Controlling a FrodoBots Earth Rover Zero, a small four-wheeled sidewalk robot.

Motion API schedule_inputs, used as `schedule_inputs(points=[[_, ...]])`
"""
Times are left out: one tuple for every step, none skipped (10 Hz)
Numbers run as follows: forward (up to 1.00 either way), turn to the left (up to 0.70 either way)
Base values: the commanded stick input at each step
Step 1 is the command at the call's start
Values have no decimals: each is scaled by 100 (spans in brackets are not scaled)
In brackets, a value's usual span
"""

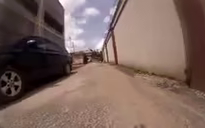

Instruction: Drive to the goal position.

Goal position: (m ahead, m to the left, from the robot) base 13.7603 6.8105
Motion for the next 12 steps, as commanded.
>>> schedule_inputs(points=[[85,0],[85,0],[85,0],[85,0],[85,0],[85,0],[85,0],[85,0],[85,0],[85,0],[85,0],[85,0]])
